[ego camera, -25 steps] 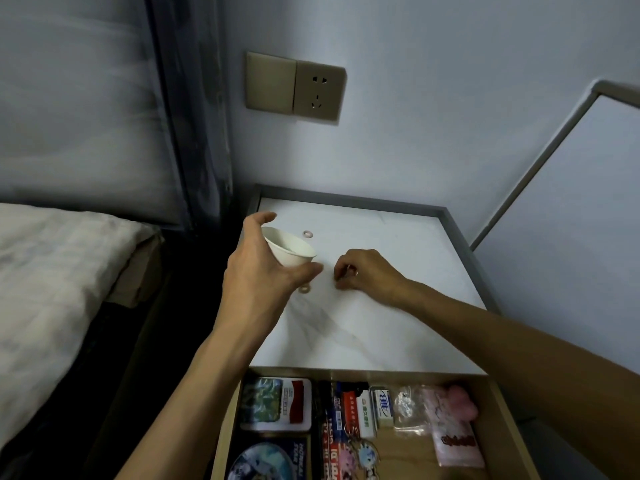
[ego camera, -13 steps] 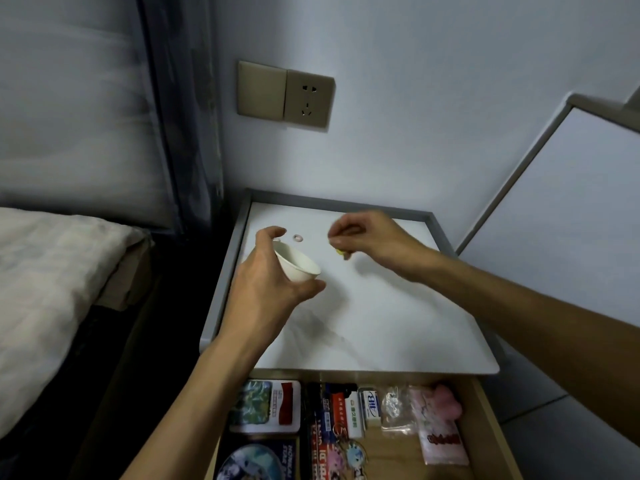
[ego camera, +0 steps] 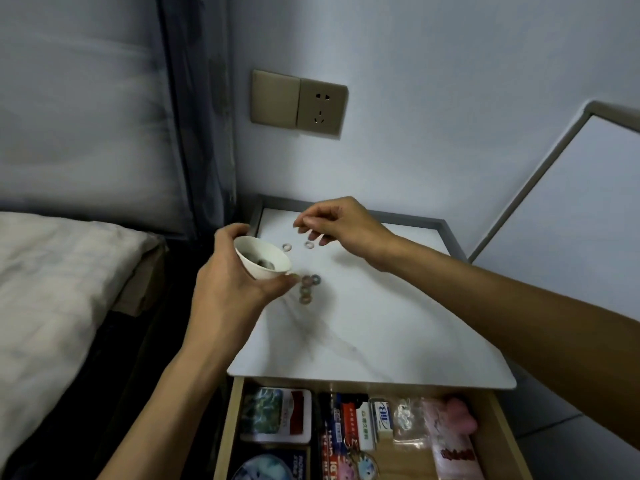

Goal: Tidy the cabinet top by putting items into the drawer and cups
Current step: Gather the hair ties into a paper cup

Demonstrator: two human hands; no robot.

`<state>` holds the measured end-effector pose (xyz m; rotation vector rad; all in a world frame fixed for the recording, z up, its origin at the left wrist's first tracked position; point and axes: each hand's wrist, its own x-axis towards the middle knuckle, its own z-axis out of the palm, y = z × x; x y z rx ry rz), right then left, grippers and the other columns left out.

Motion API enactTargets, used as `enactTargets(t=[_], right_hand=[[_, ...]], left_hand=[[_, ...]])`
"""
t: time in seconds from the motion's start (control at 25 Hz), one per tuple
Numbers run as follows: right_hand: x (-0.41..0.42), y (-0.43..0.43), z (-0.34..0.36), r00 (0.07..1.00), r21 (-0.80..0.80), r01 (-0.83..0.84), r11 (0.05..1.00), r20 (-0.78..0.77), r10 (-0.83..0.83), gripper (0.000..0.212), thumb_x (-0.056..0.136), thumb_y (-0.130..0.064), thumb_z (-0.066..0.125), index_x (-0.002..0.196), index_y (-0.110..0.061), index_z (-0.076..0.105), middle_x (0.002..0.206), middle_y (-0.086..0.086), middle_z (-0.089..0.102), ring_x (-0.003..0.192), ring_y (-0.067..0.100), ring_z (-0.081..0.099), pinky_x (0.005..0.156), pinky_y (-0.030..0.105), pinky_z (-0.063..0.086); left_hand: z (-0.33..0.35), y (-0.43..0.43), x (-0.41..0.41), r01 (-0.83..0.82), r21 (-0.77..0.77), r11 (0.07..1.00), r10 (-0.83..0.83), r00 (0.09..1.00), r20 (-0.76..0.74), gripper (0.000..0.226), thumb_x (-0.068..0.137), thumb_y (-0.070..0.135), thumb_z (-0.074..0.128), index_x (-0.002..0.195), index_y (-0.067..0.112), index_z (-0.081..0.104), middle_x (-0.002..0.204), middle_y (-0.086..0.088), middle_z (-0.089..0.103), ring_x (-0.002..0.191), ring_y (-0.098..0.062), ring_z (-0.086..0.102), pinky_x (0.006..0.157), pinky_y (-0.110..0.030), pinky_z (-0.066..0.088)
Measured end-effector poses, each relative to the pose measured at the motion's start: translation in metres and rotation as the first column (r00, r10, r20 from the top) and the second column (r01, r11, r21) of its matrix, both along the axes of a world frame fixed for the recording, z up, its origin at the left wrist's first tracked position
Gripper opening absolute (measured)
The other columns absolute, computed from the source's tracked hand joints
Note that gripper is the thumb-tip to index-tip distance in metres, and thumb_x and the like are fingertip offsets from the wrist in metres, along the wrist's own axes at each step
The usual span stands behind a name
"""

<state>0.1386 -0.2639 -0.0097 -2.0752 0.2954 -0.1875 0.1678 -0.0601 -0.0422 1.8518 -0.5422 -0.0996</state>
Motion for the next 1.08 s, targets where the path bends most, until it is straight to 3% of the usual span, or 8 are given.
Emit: enactTargets(t=[0.12, 0.24, 0.32, 0.48, 0.64, 0.8, 0.92, 1.08], right_hand=[[0.031, -0.027, -0.042, 0.963, -0.21, 0.157, 0.965, -0.186, -0.197, 0.023, 0.094, -0.024, 0.061, 0.103, -0.004, 0.069, 0.092, 0.003, 0.064, 0.085, 0.017, 0.058, 0.072, 0.025, 0.046], [0.063, -0.038, -0.084, 0.886, -0.369, 0.179, 0.912, -0.343, -0.313, 0.044, 0.087, -0.048, 0.062, 0.123, -0.024, 0.06, 0.121, 0.003, 0.058, 0.118, 0.024, 0.052, 0.101, 0.035, 0.042], [0.079, -0.034, -0.102, 0.882, -0.426, 0.149, 0.892, -0.35, -0.314, 0.047, 0.08, -0.059, 0.06, 0.122, -0.037, 0.059, 0.133, 0.003, 0.052, 0.127, 0.027, 0.044, 0.106, 0.041, 0.039], [0.094, -0.022, -0.119, 0.95, -0.431, 0.035, 0.902, -0.266, -0.164, 0.036, 0.073, -0.064, 0.058, 0.097, -0.039, 0.067, 0.117, -0.003, 0.06, 0.113, 0.023, 0.054, 0.099, 0.039, 0.045], [0.082, -0.01, -0.119, 0.966, -0.451, -0.128, 0.883, -0.258, 0.009, 0.029, 0.084, -0.051, 0.066, 0.101, -0.028, 0.068, 0.109, -0.003, 0.057, 0.104, 0.017, 0.054, 0.094, 0.032, 0.046], [0.056, 0.014, -0.11, 0.952, -0.377, -0.243, 0.894, -0.268, 0.146, 0.031, 0.074, -0.045, 0.08, 0.095, -0.031, 0.061, 0.1, -0.008, 0.049, 0.096, 0.013, 0.052, 0.083, 0.023, 0.044], [0.047, 0.028, -0.108, 0.952, -0.407, -0.282, 0.869, -0.227, 0.203, 0.033, 0.072, -0.029, 0.085, 0.098, -0.019, 0.066, 0.103, 0.002, 0.056, 0.092, 0.015, 0.058, 0.08, 0.026, 0.051], [0.046, 0.035, -0.105, 0.959, -0.44, -0.279, 0.854, -0.174, 0.224, 0.016, 0.075, -0.009, 0.078, 0.086, -0.016, 0.069, 0.093, 0.005, 0.06, 0.084, 0.019, 0.061, 0.077, 0.03, 0.052]], left_hand=[[0.003, 0.016, 0.012, -0.063, -0.015, 0.998, 0.064, 0.998, 0.027, 0.085, 0.061, 0.027, 0.091, 0.133, 0.025, 0.045, 0.103, 0.008, 0.057, 0.089, -0.008, 0.054, 0.065, -0.008, 0.038], [0.004, 0.028, 0.021, -0.115, -0.015, 0.993, 0.115, 0.992, 0.042, 0.084, 0.061, 0.028, 0.09, 0.132, 0.025, 0.044, 0.102, 0.008, 0.057, 0.095, -0.013, 0.055, 0.076, -0.022, 0.039], [0.004, 0.031, 0.025, -0.136, -0.023, 0.99, 0.136, 0.99, 0.037, 0.084, 0.062, 0.029, 0.09, 0.132, 0.025, 0.044, 0.105, 0.007, 0.057, 0.097, -0.014, 0.056, 0.077, -0.024, 0.04], [0.005, 0.033, 0.031, -0.149, -0.019, 0.989, 0.15, 0.988, 0.03, 0.085, 0.062, 0.031, 0.089, 0.133, 0.025, 0.044, 0.109, 0.005, 0.058, 0.102, -0.017, 0.057, 0.082, -0.029, 0.046], [0.007, 0.031, 0.03, -0.137, -0.01, 0.991, 0.137, 0.99, 0.03, 0.088, 0.061, 0.033, 0.089, 0.135, 0.022, 0.042, 0.107, 0.005, 0.055, 0.104, -0.018, 0.056, 0.085, -0.031, 0.048], [0.008, 0.029, 0.027, -0.124, 0.004, 0.992, 0.124, 0.992, 0.017, 0.089, 0.061, 0.033, 0.089, 0.136, 0.023, 0.042, 0.108, 0.005, 0.054, 0.103, -0.017, 0.055, 0.08, -0.025, 0.042], [0.009, 0.031, 0.024, -0.121, 0.009, 0.993, 0.121, 0.992, 0.018, 0.088, 0.061, 0.034, 0.089, 0.136, 0.024, 0.042, 0.109, 0.005, 0.055, 0.103, -0.017, 0.056, 0.08, -0.026, 0.043], [0.01, 0.032, 0.023, -0.118, 0.004, 0.993, 0.118, 0.993, 0.013, 0.089, 0.062, 0.033, 0.089, 0.137, 0.023, 0.042, 0.108, 0.005, 0.054, 0.102, -0.017, 0.054, 0.08, -0.026, 0.043]])
